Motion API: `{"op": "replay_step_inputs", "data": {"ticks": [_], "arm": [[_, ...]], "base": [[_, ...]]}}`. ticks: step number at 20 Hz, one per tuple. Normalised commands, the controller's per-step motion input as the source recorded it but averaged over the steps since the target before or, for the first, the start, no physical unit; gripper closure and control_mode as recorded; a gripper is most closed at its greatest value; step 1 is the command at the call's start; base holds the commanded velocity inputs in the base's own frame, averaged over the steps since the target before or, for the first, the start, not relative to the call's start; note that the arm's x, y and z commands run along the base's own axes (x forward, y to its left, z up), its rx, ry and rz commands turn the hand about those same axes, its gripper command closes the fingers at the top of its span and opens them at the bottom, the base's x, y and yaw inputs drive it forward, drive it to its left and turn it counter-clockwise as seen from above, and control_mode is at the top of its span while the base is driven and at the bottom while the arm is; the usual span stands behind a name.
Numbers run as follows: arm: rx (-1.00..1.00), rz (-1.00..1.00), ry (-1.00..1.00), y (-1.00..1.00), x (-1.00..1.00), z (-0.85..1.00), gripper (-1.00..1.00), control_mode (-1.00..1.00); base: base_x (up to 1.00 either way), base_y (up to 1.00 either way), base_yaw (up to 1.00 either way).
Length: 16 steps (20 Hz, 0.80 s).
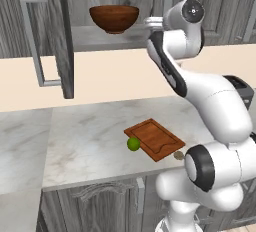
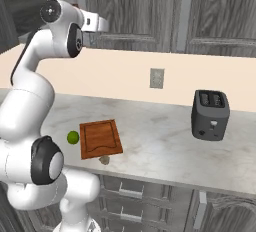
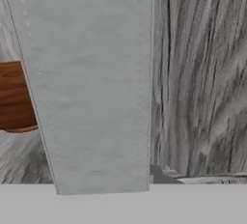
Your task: Open the cabinet. Place the bowl and condiment on the counter. Then place the lime and garlic on the cutting board.
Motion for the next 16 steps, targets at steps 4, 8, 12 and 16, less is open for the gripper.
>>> {"op": "replay_step_inputs", "data": {"ticks": [4,8,12,16], "arm": [[0.04,-0.41,-0.05,-0.94,0.00,-0.10,1.00,-1.00],[0.06,-0.36,-0.02,-1.00,0.00,-0.09,1.00,-1.00],[0.13,-0.21,0.00,-1.00,-0.01,0.00,1.00,-1.00],[0.17,-0.11,0.00,-1.00,-0.05,0.00,1.00,-1.00]], "base": [[0.00,0.00,0.00],[0.00,0.00,0.00],[0.00,0.00,0.00],[0.00,0.00,0.00]]}}
